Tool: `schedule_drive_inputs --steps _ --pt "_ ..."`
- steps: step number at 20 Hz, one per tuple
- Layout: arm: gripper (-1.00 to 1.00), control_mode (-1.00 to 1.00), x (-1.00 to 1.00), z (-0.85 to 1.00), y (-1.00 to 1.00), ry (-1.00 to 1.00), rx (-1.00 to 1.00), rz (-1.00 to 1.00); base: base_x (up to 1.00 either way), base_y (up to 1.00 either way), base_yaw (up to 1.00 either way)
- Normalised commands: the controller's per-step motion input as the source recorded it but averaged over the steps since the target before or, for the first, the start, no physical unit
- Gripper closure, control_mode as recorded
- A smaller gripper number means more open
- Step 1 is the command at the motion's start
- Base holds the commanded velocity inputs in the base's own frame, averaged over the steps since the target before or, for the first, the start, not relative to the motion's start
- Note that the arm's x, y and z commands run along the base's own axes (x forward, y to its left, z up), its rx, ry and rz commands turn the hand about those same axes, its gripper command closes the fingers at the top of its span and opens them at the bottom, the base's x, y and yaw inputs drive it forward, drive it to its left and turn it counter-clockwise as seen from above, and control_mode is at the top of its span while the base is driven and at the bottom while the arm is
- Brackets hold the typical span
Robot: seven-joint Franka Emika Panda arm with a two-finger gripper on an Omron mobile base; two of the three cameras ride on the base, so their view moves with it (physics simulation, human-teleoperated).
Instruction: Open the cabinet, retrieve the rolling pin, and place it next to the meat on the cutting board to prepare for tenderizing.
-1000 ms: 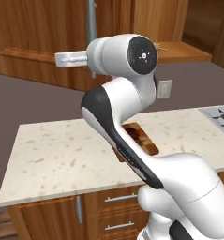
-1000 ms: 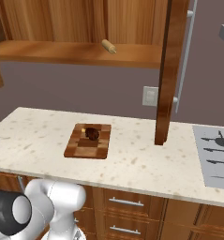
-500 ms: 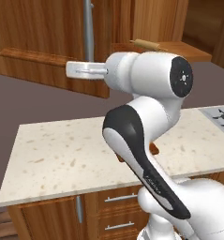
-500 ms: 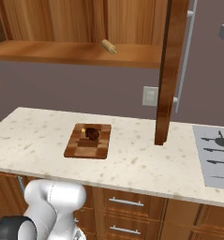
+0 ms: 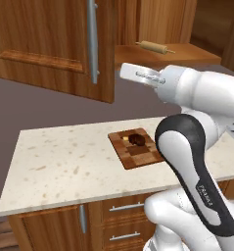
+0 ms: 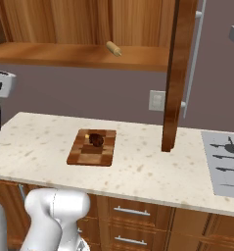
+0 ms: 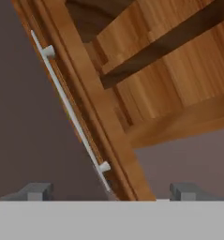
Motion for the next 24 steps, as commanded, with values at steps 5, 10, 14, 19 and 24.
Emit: schedule_drive_inputs --steps 5,10,14,19,24 --pt "-1.0 -1.0 -0.01 0.0 -0.8 0.0 0.16 0.09 0.0 0.0 0.0" --pt "-1.0 -1.0 0.03 0.0 -0.49 0.06 0.14 0.1 0.0 0.0 0.0" --pt "-1.0 -1.0 0.3 0.01 -0.03 0.12 0.06 0.04 0.0 0.0 0.0" --pt "-1.0 -1.0 0.38 0.0 0.02 0.14 -0.02 0.12 0.0 0.0 0.0" --pt "-1.0 -1.0 0.44 0.0 0.07 0.13 -0.03 0.14 0.0 0.0 0.0"
